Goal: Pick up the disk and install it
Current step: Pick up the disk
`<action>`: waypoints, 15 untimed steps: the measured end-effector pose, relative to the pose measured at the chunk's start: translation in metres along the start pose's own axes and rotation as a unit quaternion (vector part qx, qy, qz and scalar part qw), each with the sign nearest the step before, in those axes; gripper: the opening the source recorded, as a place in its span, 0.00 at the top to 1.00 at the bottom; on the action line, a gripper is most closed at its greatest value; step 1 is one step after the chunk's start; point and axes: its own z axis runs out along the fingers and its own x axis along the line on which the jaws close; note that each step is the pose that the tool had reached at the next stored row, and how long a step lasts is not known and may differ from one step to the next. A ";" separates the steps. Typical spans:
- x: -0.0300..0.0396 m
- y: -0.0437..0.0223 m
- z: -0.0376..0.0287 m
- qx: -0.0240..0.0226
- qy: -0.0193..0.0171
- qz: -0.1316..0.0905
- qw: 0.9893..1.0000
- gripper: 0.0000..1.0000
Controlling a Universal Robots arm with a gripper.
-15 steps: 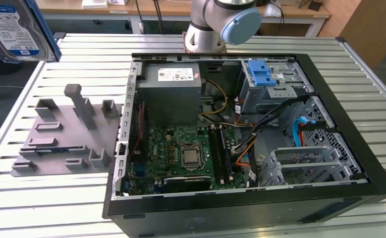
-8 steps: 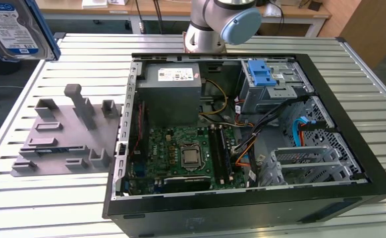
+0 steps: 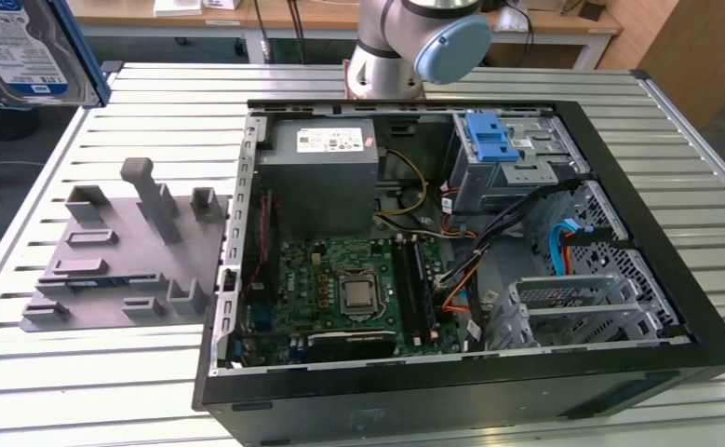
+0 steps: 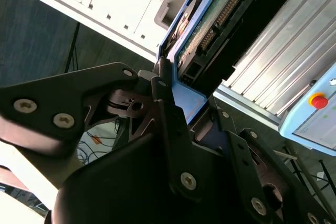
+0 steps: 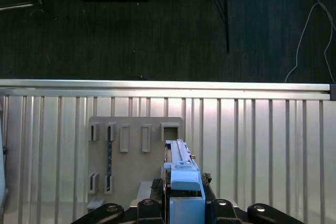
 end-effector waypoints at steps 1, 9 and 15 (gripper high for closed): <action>0.0000 0.0000 -0.0014 0.000 0.000 0.000 1.000 0.64; -0.0004 0.0003 -0.0133 0.000 0.000 0.000 1.000 0.64; -0.0004 0.0004 -0.0138 0.000 0.000 0.000 1.000 0.64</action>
